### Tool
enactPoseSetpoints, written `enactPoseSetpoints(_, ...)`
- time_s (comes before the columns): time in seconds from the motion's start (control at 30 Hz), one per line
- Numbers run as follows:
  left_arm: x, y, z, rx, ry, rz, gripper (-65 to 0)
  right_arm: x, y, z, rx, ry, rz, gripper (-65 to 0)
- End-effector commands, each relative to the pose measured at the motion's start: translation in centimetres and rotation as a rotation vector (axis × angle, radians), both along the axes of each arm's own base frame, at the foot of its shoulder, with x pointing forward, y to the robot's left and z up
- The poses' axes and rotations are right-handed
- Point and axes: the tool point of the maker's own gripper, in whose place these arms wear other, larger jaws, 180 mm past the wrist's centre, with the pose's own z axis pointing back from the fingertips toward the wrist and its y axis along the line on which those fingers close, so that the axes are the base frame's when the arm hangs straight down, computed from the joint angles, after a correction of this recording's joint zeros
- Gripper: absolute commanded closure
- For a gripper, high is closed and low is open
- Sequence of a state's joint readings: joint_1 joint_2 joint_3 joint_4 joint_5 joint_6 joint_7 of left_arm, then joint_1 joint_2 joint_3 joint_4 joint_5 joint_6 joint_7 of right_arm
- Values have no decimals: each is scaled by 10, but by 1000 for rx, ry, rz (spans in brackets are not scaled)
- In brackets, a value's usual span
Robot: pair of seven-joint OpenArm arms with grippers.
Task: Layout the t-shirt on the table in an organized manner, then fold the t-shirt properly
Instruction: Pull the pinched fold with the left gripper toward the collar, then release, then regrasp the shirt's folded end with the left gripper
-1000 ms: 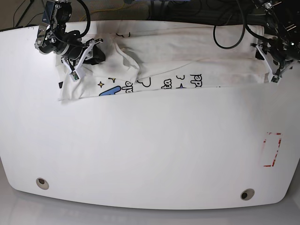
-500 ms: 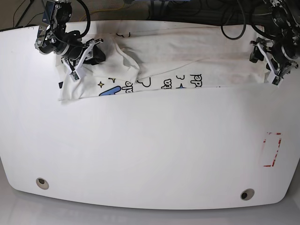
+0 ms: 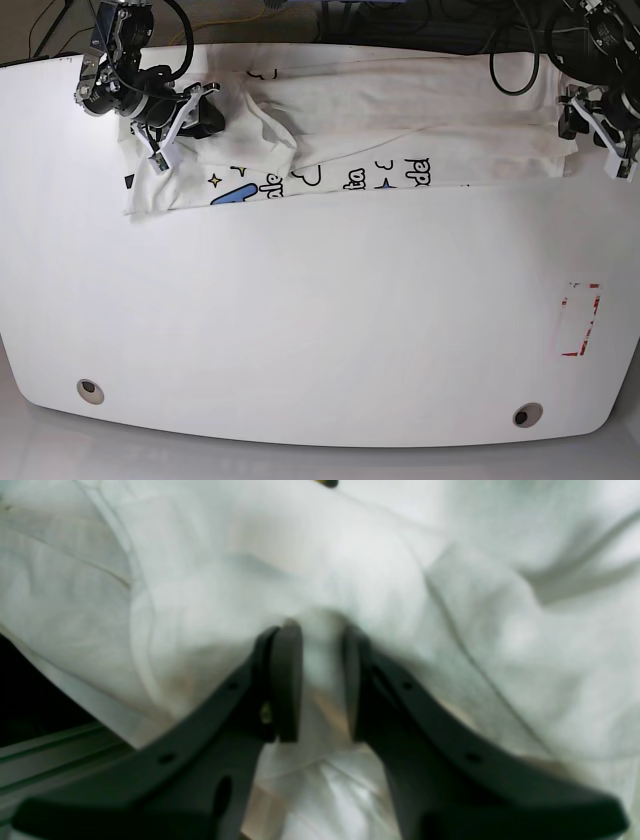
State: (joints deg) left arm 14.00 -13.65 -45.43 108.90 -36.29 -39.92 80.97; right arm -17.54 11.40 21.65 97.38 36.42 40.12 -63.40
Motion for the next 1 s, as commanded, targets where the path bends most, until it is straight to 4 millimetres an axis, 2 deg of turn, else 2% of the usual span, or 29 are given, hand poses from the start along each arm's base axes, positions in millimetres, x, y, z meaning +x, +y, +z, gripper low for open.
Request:
enactPoseSetpoints(0.0, 4, 2, 2, 19, -15, 9, -378, -5, -6, -3, -31, 24, 12, -144)
enactPoseSetpoints(0.07, 3, 0, -2, 19, -6, 17, -365, -4, -6, -2, -31, 23, 12, -144)
enactPoseSetpoints(0.13, 1, 0, -4, 24, 3, 25, -324, -4, -5, -2, -31, 23, 13, -144)
enactPoseSetpoints(0.23, 1, 1, -5, 35, -1, 30, -222, -4, -4, -3, -29, 23, 14, -144)
enactPoseSetpoints(0.3, 0, 3, -5, 44, 5, 35, -194, -4, -4, -3, -29, 23, 14, -144)
enactPoseSetpoints(0.43, -4, 10, -6, 74, 23, 53, -244, -4, -4, -3, -29, 23, 14, -144)
enactPoseSetpoints(0.67, -14, 34, -5, 144, 18, 136, -393, -6, -5, -3, -29, 26, 13, -144)
enactPoseSetpoints(0.77, -14, 37, -6, 165, 24, 139, -417, -6, -5, -3, -29, 26, 13, -144)
enactPoseSetpoints(0.97, -12, 28, -21, 122, 54, 114, -415, -6, -5, -3, -29, 28, 13, -144)
